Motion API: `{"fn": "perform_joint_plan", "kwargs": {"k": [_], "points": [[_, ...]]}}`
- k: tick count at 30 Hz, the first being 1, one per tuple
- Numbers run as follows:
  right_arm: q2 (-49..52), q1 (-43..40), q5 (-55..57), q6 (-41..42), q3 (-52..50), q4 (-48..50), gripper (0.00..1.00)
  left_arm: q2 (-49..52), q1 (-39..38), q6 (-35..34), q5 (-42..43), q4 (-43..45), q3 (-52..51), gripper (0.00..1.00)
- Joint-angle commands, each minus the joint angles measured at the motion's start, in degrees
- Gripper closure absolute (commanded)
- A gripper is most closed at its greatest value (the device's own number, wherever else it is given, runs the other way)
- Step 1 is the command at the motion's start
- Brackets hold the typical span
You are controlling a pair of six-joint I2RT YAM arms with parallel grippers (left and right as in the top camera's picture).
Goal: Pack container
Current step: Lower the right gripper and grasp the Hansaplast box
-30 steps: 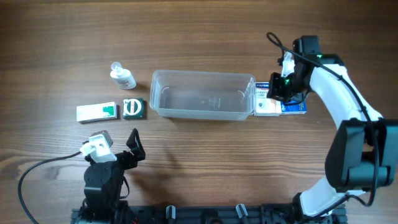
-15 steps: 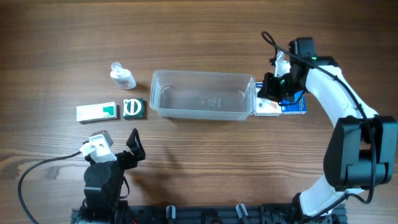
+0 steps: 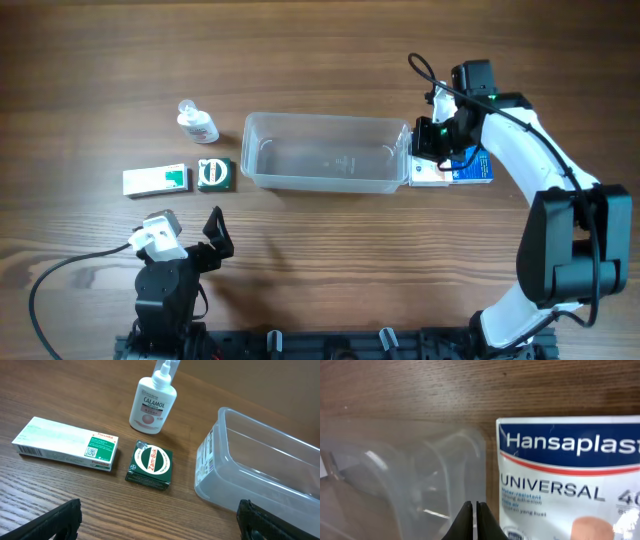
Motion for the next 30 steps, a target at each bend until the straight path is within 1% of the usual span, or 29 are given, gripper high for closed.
{"fn": "perform_joint_plan", "kwargs": {"k": [1,5,12,20,22,25,26,28,29,30], "points": [[1.5,0.1,0.8,1.8,-4.1,2.4,0.95,-0.5,0.5,1.2,0.5,0.2,-0.1,0.00],[1.5,0.1,0.8,2.4,-6.8,5.2,0.96,-0.5,0.5,1.2,0.5,0.2,-0.1,0.00],[1.4,-0.8,2.6,2.4,-6.8,5.5,0.96,-0.5,0.5,1.2,0.5,0.2,-0.1,0.00],[0.5,-5.2,2.4,3.3,-5.8,4.9,0.95,-0.5,0.5,1.2,0.5,0.2,-0.1,0.00],[-0.8,-5.8,2.1,3.0,-4.4,2.8,0.87,-0.5,0.5,1.2,0.5,0.2,-0.1,0.00],[-4.2,-5.8,-2.1,-2.0,-2.3,0.4,0.67,-0.5,0.5,1.2,0.5,0.2,-0.1,0.00],[-6.0,-5.8,-3.1,-3.1,-1.7,-0.3,0.64,-0.5,0.5,1.2,0.5,0.2,-0.1,0.00],[-10.1,-5.8,-3.0,-3.2,-0.7,-1.4,0.53,-0.5,0.5,1.2,0.5,0.2,-0.1,0.00],[-12.3,-5.8,-3.0,-3.2,-0.5,-1.5,0.44,-0.5,0.5,1.2,0.5,0.2,-0.1,0.00],[-14.1,-5.9,-2.8,-3.2,-0.4,-1.5,0.32,-0.5,0.5,1.2,0.5,0.2,-0.1,0.00]]}}
